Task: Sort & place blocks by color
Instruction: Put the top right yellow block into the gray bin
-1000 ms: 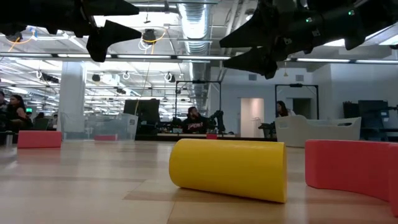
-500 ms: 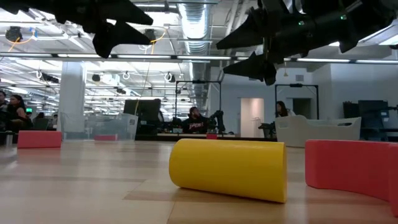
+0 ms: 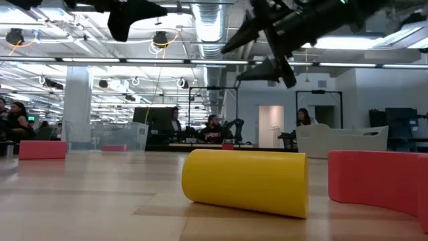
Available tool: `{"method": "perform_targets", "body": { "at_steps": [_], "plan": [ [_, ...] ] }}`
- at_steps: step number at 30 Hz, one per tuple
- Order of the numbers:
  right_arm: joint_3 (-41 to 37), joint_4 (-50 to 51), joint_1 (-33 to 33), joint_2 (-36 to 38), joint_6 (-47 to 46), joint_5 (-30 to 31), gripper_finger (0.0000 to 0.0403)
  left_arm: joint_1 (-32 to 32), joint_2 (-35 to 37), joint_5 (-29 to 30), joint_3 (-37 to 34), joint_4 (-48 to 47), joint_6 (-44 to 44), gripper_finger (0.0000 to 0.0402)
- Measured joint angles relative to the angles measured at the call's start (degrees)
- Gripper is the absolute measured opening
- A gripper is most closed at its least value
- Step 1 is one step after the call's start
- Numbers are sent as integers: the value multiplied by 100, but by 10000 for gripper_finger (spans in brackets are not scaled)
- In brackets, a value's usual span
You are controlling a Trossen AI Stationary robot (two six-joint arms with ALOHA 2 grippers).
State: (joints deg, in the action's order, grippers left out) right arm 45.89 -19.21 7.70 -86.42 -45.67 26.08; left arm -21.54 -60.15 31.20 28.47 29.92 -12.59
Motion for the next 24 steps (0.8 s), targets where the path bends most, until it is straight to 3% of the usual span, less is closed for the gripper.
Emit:
{"method": "perform_targets", "body": {
  "at_steps": [5,11,16,24],
  "plan": [
    [1105,1157,46,-702,38,-80,330,-128,692,-717,-44,154,515,245],
    [2641,3106,31,-1969,-89,-594,330,-243,1312,-287,-464,114,721,245],
    [3732,4410,17,-2879,-595,-611,327,-240,1589,-223,-673,160,801,245],
    [4624,4910,-39,-3957,-1284,-1038,325,-240,1669,-194,-684,210,1133,245]
  ]
}}
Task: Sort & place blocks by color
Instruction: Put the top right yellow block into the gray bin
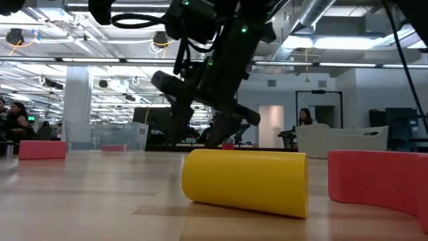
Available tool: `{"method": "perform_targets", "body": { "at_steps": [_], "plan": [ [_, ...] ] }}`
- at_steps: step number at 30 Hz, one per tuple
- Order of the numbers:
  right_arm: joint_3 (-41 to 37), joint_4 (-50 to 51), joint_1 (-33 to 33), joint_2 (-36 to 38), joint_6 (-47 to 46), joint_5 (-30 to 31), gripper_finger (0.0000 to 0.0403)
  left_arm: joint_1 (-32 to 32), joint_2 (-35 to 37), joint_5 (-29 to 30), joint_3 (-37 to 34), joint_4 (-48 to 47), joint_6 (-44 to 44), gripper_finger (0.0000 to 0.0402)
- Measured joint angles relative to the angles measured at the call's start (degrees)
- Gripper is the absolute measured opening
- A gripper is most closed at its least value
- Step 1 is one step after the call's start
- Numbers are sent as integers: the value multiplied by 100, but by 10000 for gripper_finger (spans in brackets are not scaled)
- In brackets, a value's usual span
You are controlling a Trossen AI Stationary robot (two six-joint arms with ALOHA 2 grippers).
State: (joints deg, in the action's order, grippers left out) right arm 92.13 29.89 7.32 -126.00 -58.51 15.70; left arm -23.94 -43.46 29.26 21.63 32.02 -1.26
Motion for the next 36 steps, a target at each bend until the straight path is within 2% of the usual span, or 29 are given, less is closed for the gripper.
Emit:
{"method": "perform_targets", "body": {
  "at_steps": [8,12,17,28,32,36],
  "plan": [
    [187,319,-25,-217,15,-86,324,3,0,-5,0,-10,17,245],
    [160,553,-56,-47,174,-150,325,4,-4,-7,0,-44,-30,245],
    [176,681,-66,204,353,67,325,4,-4,12,0,-82,-128,245],
    [57,878,-16,108,635,-71,324,4,-4,10,0,-187,-301,245],
    [-162,925,22,89,632,-84,313,4,-4,10,0,-188,-305,245],
    [-318,738,21,123,604,-110,281,4,-11,21,0,-211,-320,245]
  ]
}}
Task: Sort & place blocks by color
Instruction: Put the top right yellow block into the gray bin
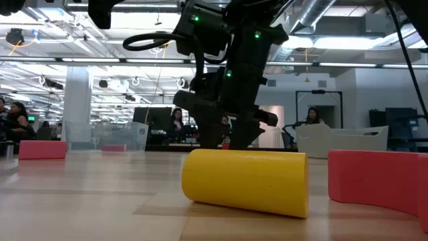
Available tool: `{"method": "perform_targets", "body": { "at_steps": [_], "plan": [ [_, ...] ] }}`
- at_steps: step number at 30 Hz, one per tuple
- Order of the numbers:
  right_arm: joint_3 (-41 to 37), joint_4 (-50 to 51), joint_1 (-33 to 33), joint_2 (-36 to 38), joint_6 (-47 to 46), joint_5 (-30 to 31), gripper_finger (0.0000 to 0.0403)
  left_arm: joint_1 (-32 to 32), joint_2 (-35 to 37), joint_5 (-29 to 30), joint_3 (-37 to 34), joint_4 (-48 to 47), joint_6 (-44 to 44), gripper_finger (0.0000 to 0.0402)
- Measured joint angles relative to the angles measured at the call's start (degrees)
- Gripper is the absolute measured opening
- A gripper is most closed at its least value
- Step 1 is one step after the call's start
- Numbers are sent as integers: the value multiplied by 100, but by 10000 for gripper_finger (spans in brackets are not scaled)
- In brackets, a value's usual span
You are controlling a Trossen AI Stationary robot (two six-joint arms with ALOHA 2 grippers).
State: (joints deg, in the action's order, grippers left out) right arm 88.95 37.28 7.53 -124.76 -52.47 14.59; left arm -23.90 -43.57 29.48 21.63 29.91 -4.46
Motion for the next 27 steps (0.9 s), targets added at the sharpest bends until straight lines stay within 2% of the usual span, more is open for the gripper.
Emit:
{"method": "perform_targets", "body": {
  "at_steps": [4,10,18,27],
  "plan": [
    [-79,-33,1,17,24,-59,226,0,-65,49,0,3,-55,245],
    [-75,54,14,23,437,-318,92,0,-70,192,0,-2,-71,245],
    [-129,292,12,327,844,-366,88,0,-70,258,2,-68,-71,245],
    [-364,438,81,1348,945,632,88,0,-70,336,2,-143,-98,245]
  ]
}}
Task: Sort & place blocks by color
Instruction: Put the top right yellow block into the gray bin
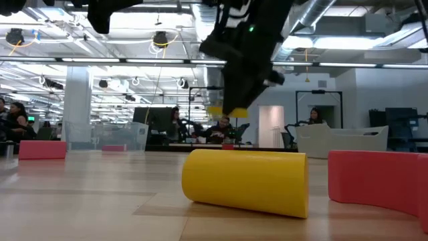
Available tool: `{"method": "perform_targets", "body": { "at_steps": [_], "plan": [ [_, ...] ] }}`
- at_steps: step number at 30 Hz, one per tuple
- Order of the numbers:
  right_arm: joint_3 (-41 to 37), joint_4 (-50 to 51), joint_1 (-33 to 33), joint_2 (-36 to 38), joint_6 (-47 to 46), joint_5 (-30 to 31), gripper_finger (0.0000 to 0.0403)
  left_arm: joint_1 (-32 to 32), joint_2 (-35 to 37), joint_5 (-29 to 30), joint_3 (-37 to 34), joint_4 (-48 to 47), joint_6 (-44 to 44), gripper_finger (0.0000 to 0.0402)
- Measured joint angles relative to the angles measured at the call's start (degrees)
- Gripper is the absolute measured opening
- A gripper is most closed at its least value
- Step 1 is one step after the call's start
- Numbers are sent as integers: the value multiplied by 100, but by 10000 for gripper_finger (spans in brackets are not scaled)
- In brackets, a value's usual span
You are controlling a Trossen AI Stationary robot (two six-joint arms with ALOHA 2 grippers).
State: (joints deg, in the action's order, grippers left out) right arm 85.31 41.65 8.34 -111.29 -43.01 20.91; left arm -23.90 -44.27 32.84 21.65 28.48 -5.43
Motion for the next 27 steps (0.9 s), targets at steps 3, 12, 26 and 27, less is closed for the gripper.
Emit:
{"method": "perform_targets", "body": {
  "at_steps": [3,12,26,27],
  "plan": [
    [-365,-325,30,430,6,161,88,-1,0,11,0,-88,-117,245],
    [-2512,-1747,-321,1977,198,331,88,-1,0,84,0,-223,-280,245],
    [-4047,-982,-3038,4159,14,922,88,0,0,303,0,-210,-269,245],
    [-4119,-969,-3245,4166,45,853,88,0,-1,331,0,-209,-263,245]
  ]
}}
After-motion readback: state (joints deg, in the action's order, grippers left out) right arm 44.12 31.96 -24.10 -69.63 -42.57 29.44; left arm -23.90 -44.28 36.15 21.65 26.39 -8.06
